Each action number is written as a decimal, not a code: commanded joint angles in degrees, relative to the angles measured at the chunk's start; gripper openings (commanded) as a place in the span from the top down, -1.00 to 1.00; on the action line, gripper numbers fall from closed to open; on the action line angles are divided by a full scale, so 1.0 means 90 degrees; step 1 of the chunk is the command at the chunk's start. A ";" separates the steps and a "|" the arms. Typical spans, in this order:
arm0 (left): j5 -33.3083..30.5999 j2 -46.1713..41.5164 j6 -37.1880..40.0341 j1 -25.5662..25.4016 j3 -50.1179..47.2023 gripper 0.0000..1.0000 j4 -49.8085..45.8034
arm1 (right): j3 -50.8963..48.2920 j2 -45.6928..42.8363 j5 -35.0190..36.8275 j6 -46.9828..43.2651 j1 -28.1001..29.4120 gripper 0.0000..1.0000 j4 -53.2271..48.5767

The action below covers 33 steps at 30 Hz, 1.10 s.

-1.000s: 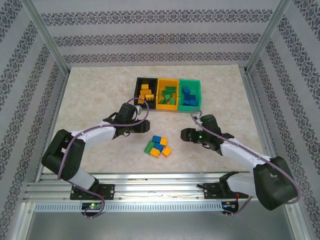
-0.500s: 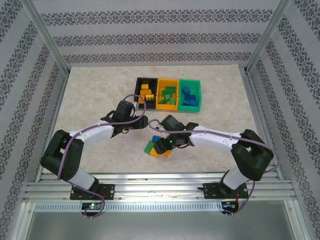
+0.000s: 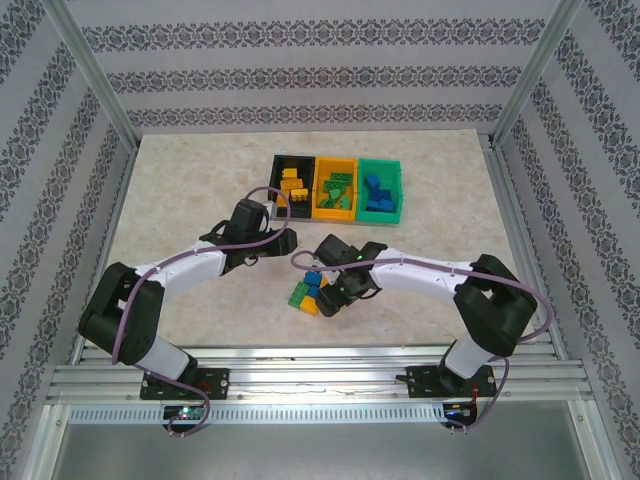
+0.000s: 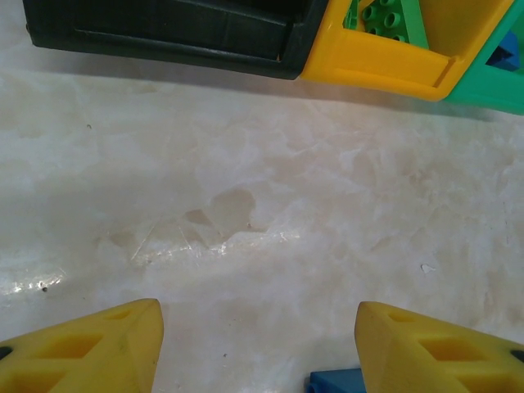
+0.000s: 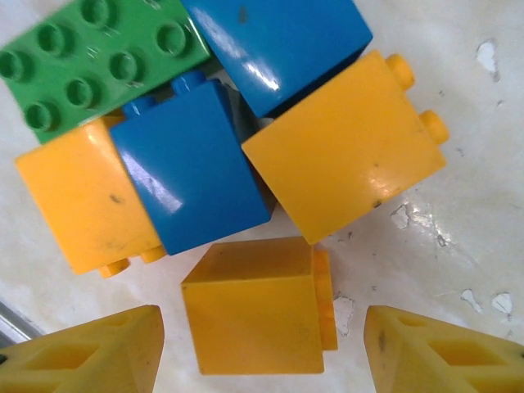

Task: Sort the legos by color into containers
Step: Pick up the lego from the bottom-center of the table.

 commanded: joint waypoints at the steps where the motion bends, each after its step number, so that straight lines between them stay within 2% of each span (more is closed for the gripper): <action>1: -0.0007 -0.0229 -0.0115 0.0073 -0.0081 -0.26 0.0144 | 0.0186 0.0371 -0.0017 -0.0099 0.0118 -0.32 -0.0248; 5: -0.0002 -0.0217 -0.0036 0.0076 -0.0036 -0.26 0.0075 | 0.0284 0.0569 -0.0026 -0.0115 0.0177 -0.28 -0.0186; 14: -0.0132 -0.0350 -0.0026 0.0084 -0.0095 -0.25 0.0024 | 0.0523 0.0729 -0.0164 -0.0252 0.0122 0.13 -0.0186; 19: -0.0156 -0.0398 -0.0014 0.0082 -0.0162 -0.25 -0.0062 | 0.0437 0.0477 -0.0374 -0.0184 -0.0006 0.14 -0.0024; 22: -0.0246 -0.0551 -0.0036 0.0117 -0.0338 -0.24 0.0081 | 0.0392 0.0044 -0.0700 -0.0101 -0.0193 0.14 0.0129; 27: -0.0197 -0.0651 -0.0082 0.0283 -0.0546 -0.25 0.0164 | 0.0455 -0.0548 -0.0793 -0.0052 -0.0508 0.13 0.0433; 33: 0.0087 -0.0815 -0.0377 0.0555 -0.0979 -0.24 0.0433 | 0.1195 -0.0351 -0.1115 -0.0024 -0.0903 0.10 0.0958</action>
